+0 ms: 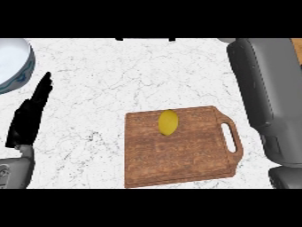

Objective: Pick the cupcake from the cutting board and place it in the tiered basket

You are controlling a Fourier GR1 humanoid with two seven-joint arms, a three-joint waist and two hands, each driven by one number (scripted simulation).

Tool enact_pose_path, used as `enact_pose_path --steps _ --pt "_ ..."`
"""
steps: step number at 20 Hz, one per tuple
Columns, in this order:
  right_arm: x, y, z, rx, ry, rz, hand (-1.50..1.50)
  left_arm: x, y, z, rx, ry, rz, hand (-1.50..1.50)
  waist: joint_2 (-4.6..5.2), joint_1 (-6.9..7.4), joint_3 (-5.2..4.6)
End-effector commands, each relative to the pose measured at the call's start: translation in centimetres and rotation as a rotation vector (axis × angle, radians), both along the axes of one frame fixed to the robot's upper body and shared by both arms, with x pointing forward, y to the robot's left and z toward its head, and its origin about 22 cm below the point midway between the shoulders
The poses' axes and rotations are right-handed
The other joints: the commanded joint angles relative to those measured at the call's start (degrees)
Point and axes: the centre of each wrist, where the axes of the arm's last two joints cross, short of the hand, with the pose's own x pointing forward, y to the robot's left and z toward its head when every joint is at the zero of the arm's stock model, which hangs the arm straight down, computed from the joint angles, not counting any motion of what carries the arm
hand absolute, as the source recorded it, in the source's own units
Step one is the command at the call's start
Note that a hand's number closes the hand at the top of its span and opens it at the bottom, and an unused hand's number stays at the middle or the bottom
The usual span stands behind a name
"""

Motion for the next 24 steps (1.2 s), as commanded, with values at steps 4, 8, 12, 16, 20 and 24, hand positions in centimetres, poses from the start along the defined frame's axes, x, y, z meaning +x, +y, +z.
enact_pose_path --steps 4,8,12,16,20,24 --pt "1.1 -3.6 -1.4 0.005 0.072 -0.088 1.50 0.5 -0.2 1.2 -0.006 -0.006 0.009 0.00 -0.02 -0.37 0.03" --pt "1.4 -8.6 -0.4 -0.110 0.191 -0.209 1.50 -0.8 0.5 1.6 0.005 -0.005 0.027 0.00 -0.25 -0.12 0.06" --pt "1.4 -12.7 -2.2 -0.217 0.329 -0.313 1.50 0.0 0.4 -0.1 0.002 -0.019 0.033 0.00 0.21 -0.70 -0.01" --pt "0.3 -13.7 -0.3 -0.244 0.352 -0.328 1.50 -0.3 -0.4 -0.6 -0.005 -0.005 0.023 0.00 -0.29 -1.32 0.01" --pt "-1.4 -15.3 -2.2 -0.203 0.367 -0.282 1.50 -1.1 1.5 -0.8 -0.003 -0.001 0.037 0.00 -0.32 -1.18 0.02" --pt "-3.2 -17.4 -4.3 -0.162 0.359 -0.222 1.50 -0.4 -0.4 0.1 -0.005 0.010 0.027 0.00 -0.32 -1.31 0.05"
